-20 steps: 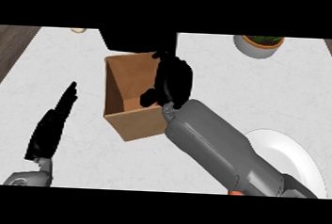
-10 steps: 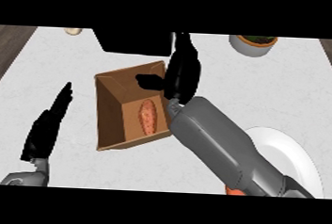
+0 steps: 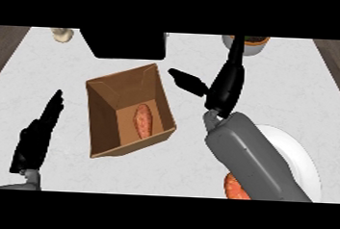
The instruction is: Pick the sweet potato from the plate and place it in the cardboard box
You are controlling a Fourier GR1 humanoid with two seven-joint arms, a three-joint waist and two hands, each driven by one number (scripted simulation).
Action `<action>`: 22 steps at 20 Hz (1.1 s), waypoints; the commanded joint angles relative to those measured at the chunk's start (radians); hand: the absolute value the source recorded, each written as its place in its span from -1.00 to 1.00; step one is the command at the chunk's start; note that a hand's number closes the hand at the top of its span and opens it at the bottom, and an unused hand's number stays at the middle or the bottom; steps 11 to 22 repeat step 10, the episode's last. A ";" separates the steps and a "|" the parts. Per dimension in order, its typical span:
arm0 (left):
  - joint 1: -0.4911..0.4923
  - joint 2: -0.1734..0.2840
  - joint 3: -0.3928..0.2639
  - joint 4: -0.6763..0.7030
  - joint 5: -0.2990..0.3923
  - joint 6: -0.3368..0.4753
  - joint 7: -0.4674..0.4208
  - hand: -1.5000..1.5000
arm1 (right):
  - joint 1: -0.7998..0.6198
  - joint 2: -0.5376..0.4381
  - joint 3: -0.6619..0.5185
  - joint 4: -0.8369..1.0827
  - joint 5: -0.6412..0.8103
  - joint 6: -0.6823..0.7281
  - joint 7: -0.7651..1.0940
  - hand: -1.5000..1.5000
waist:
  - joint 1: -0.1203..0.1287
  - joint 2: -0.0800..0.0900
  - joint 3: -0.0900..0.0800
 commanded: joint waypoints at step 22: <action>0.005 -0.004 -0.004 -0.050 -0.007 0.000 0.048 0.00 | 0.638 -0.402 -0.082 -0.748 -0.227 0.042 -0.138 -1.00 | -0.001 0.005 0.001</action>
